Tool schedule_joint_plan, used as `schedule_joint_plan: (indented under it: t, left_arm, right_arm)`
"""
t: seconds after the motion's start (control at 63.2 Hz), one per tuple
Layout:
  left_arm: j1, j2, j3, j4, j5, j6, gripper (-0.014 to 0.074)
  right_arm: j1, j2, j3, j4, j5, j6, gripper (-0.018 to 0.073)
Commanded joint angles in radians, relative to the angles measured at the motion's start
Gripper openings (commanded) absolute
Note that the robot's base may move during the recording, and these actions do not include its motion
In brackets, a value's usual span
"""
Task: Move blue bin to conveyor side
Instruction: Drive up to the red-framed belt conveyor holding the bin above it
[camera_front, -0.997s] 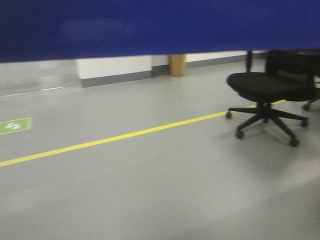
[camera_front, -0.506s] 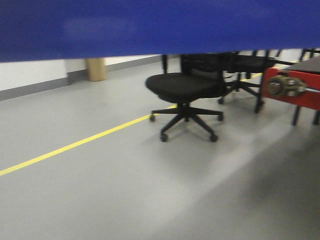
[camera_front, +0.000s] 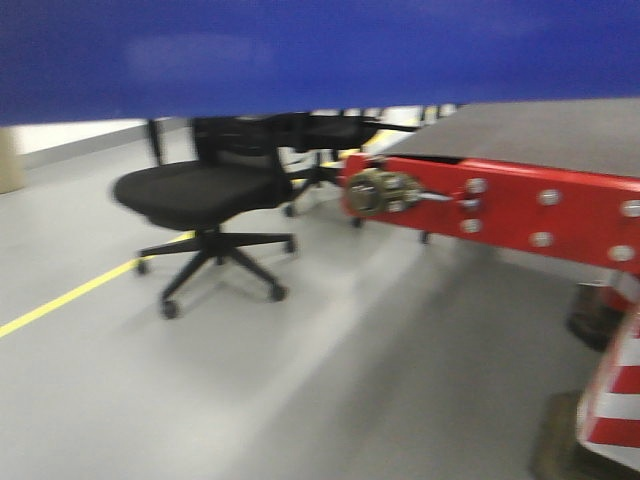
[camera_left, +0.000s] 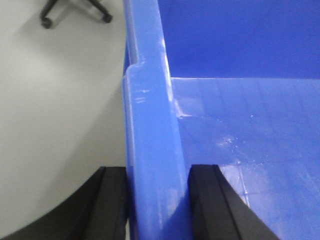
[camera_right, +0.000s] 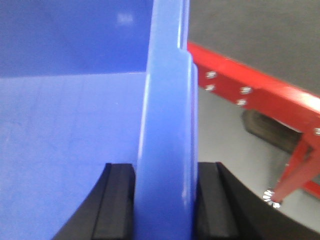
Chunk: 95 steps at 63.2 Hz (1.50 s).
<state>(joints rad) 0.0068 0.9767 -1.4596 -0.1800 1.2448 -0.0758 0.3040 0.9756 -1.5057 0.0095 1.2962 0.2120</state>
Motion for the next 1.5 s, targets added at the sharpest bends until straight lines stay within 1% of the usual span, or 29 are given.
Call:
schedule_joint_plan:
  t: [0.0, 1.488]
  left_arm:
    - [-0.001, -0.013, -0.013, 0.008, -0.091, 0.014, -0.001]
    - [-0.001, -0.013, -0.013, 0.008, -0.091, 0.014, -0.001]
  right_arm:
    - [-0.001, -0.021, -0.015, -0.05, -0.095, -0.012, -0.0081]
    - [-0.001, -0.021, -0.015, -0.05, -0.095, -0.012, -0.0081]
